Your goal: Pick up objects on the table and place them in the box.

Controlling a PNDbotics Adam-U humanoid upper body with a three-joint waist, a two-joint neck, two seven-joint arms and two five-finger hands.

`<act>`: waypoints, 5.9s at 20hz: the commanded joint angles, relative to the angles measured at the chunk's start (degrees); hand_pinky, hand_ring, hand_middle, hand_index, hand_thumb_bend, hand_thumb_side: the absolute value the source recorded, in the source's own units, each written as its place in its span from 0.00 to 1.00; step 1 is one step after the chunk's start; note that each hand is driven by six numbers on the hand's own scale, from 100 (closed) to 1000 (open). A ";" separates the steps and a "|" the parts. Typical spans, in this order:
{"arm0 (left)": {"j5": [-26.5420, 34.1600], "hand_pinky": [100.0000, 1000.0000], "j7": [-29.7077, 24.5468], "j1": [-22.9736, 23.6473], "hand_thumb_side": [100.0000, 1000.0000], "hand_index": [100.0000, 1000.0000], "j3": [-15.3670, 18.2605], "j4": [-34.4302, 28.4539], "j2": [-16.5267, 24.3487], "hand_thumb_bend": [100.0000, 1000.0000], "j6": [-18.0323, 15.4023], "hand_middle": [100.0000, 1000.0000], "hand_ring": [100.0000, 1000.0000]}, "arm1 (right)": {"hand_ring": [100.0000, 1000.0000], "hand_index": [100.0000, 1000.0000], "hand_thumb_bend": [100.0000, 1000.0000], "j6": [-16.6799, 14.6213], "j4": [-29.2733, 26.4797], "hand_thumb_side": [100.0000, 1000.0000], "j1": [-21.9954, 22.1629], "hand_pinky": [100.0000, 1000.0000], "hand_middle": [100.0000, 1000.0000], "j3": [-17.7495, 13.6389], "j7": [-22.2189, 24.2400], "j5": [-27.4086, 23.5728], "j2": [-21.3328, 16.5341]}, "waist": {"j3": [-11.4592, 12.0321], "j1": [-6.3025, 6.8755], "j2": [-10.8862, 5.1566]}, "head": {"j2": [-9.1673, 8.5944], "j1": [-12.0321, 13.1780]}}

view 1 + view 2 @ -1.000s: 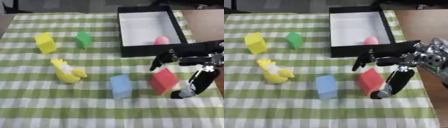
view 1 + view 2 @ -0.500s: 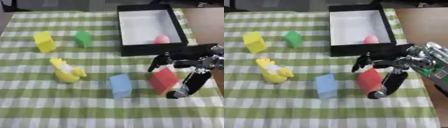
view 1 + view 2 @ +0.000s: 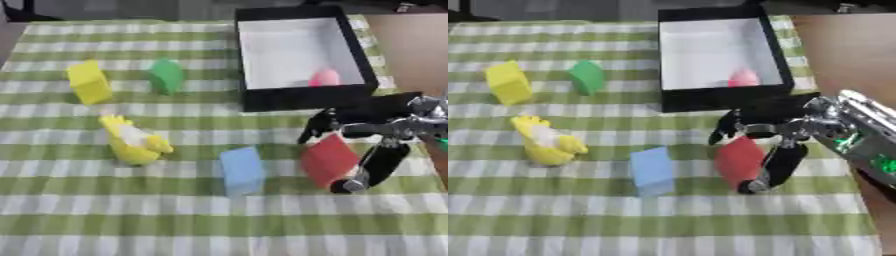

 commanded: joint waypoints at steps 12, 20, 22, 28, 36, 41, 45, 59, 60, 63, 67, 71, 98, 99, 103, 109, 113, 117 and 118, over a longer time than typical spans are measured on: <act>0.15 0.67 -0.35 -0.81 0.57 0.83 0.07 -0.62 0.74 0.25 -0.11 0.76 0.72 | 0.70 0.65 0.35 1.65 1.74 0.01 -0.90 0.84 0.52 -1.04 -1.67 -2.43 -0.05 | 0.26 0.23 0.23 | -0.12 -0.35; 0.00 0.68 -0.26 -0.79 0.57 0.83 0.19 -0.60 0.98 0.24 -0.10 0.76 0.72 | 0.60 0.50 0.15 7.88 -7.71 0.00 -0.88 0.82 0.39 -7.21 -5.92 -12.19 -2.87 | -0.05 0.07 0.03 | -0.12 -0.03; -0.06 0.68 -0.26 -0.75 0.57 0.83 0.20 -0.60 1.01 0.24 -0.10 0.76 0.72 | 0.60 0.51 0.14 8.29 -9.88 0.00 -2.10 0.82 0.40 -9.97 -6.61 -14.23 -4.00 | -0.16 -0.02 -0.06 | -0.12 0.09; -0.12 0.68 -0.26 -0.50 0.57 0.83 0.21 -0.51 1.15 0.24 -0.10 0.76 0.72 | 0.61 0.52 0.15 9.71 -10.17 0.00 -9.69 0.82 0.41 -14.58 -6.17 -19.73 -5.98 | -0.27 -0.28 -0.28 | -0.12 0.22; -0.13 0.68 -0.27 -0.17 0.57 0.83 0.26 -0.46 1.34 0.24 -0.05 0.76 0.72 | 0.62 0.54 0.22 7.54 4.80 0.00 -23.73 0.81 0.44 -12.28 -2.57 -12.43 -1.38 | -0.08 -0.36 -0.46 | -0.12 -0.04; -0.06 0.68 -0.64 -1.00 0.57 0.83 -0.18 -0.62 1.82 0.24 0.05 0.76 0.72 | 0.63 0.55 0.22 7.93 10.14 0.00 -27.58 0.83 0.44 -13.15 -1.34 -9.50 2.04 | 1.22 -0.73 0.18 | -0.12 -1.47; 0.02 0.68 -1.01 -1.75 0.57 0.83 -0.49 -0.80 2.08 0.24 0.17 0.76 0.72 | 0.64 0.56 0.25 11.81 16.60 0.01 -30.59 0.82 0.45 -12.11 -0.31 -5.54 6.00 | 2.42 -1.07 0.90 | -0.12 -2.58; 0.20 0.68 -1.61 -3.18 0.57 0.83 -0.92 -1.16 2.28 0.23 0.37 0.76 0.72 | 0.64 0.57 0.30 5.25 37.65 0.04 -33.22 0.82 0.46 -11.09 -3.95 7.41 14.66 | 4.51 -1.49 2.40 | -0.51 -4.84; 0.20 0.68 -1.59 -3.17 0.57 0.83 -0.90 -1.15 2.32 0.24 0.38 0.76 0.72 | 0.64 0.57 0.31 4.22 39.32 0.04 -33.44 0.81 0.47 -11.07 -4.33 8.44 15.07 | 4.58 -1.54 2.42 | -0.55 -4.86; 0.25 0.68 -1.61 -3.23 0.57 0.83 -0.95 -1.17 2.34 0.23 0.36 0.76 0.72 | 0.65 0.58 0.33 1.10 44.40 0.05 -34.01 0.81 0.47 -11.31 -5.97 11.56 16.25 | 4.66 -1.77 2.45 | -0.71 -4.93; 0.25 0.68 -1.62 -3.20 0.57 0.83 -0.95 -1.12 2.31 0.23 0.35 0.76 0.72 | 0.69 0.67 0.36 -2.82 50.47 0.05 -34.60 0.82 0.56 -12.51 -8.87 15.49 17.56 | 4.67 -1.82 2.44 | -0.85 -4.85; 0.24 0.68 -1.62 -3.18 0.57 0.83 -0.93 -1.15 2.34 0.23 0.34 0.76 0.72 | 0.75 0.75 0.36 -6.08 54.37 0.09 -34.86 0.83 0.65 -13.84 -11.46 19.46 18.06 | 4.65 -1.75 2.41 | -0.79 -4.80; 0.05 0.68 -1.18 -2.06 0.57 0.83 -0.47 -0.87 2.47 0.23 0.27 0.76 0.72 | 0.87 0.93 0.32 -13.60 41.64 0.00 -36.79 0.91 0.86 -14.97 -12.95 15.77 11.66 | 2.74 -1.67 1.39 | -0.12 -3.01; 0.02 0.68 -1.13 -1.98 0.57 0.83 -0.42 -0.86 2.51 0.23 0.26 0.76 0.72 | 0.87 0.92 0.32 -14.21 40.03 0.00 -36.41 0.91 0.85 -14.62 -13.37 14.78 10.67 | 2.60 -1.69 1.29 | -0.12 -2.87; -0.12 0.68 -1.02 -1.85 0.57 0.83 -0.35 -0.86 2.68 0.23 0.24 0.76 0.72 | 0.86 0.92 0.33 -17.37 33.94 0.00 -33.85 0.89 0.85 -12.04 -15.97 11.03 6.98 | 2.07 -1.77 0.87 | -0.12 -2.59; -0.18 0.68 -1.07 -1.70 0.57 0.83 -0.42 -0.81 2.71 0.23 0.28 0.76 0.72 | 0.83 0.89 0.35 -22.84 24.98 0.02 -27.95 0.88 0.80 -5.95 -20.17 5.52 3.08 | 1.66 -1.71 0.55 | -0.12 -2.51; -0.17 0.68 -1.13 -1.67 0.57 0.83 -0.46 -0.80 2.66 0.23 0.28 0.76 0.72 | 0.81 0.89 0.38 -24.41 18.68 0.10 -24.11 0.87 0.79 -4.06 -19.02 1.64 0.55 | 1.58 -1.65 0.48 | -0.12 -2.40; -0.12 0.68 -1.16 -1.57 0.57 0.82 -0.51 -0.76 2.60 0.23 0.30 0.76 0.72 | 0.81 0.89 0.39 -21.56 12.82 0.15 -22.12 0.87 0.79 -1.64 -15.81 -1.96 0.33 | 1.53 -1.56 0.54 | -0.12 -2.37; -0.10 0.68 -1.17 -1.56 0.57 0.82 -0.51 -0.76 2.60 0.23 0.30 0.76 0.72 | 0.81 0.89 0.39 -20.59 11.22 0.17 -21.73 0.87 0.79 -1.17 -14.84 -2.95 0.27 | 1.48 -1.57 0.55 | -0.12 -2.37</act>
